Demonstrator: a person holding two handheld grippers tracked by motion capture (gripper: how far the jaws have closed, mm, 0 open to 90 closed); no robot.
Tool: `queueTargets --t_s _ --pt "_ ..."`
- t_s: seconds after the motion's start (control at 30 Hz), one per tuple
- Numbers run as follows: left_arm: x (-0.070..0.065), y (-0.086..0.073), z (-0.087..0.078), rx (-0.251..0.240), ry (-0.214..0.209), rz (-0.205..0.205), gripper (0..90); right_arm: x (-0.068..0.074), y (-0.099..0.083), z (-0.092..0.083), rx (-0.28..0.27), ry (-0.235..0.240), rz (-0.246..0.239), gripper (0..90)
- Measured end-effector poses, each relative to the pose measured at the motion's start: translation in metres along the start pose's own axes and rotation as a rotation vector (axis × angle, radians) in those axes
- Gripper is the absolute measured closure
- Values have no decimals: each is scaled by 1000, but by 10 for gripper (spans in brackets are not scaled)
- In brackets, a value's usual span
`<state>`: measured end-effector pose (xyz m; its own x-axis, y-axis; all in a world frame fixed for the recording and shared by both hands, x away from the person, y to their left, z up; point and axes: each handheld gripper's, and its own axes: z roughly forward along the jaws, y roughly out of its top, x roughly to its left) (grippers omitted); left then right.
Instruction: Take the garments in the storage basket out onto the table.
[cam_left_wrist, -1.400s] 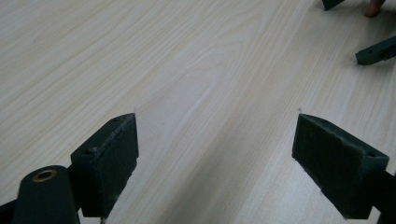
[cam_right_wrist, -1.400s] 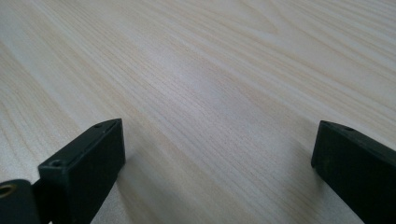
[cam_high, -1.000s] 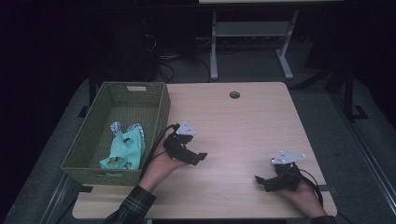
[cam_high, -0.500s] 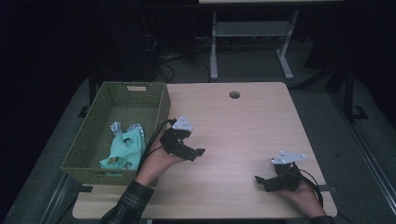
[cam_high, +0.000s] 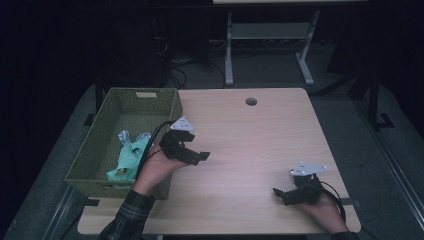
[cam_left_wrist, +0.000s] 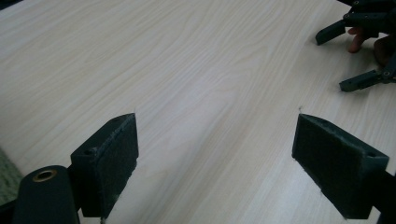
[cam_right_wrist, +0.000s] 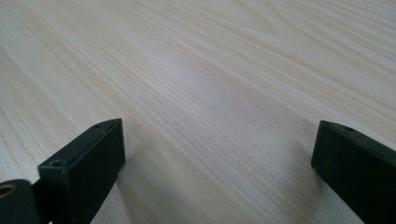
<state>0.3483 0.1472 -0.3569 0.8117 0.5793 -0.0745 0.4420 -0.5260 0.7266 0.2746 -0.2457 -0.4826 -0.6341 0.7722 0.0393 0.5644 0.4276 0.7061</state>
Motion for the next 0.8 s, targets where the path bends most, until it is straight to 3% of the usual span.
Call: queueTargets --t_s 0.27,0.67,0.8 --pt "6 -2 -12 2 -6 -9 131 0 0 0 -2 0 -4 24" --pt "17 -7 -27 -10 22 -27 142 0 0 0 -3 -1 -5 24" --pt "23 -10 -34 9 35 -24 147 0 0 0 -2 -1 -5 24"
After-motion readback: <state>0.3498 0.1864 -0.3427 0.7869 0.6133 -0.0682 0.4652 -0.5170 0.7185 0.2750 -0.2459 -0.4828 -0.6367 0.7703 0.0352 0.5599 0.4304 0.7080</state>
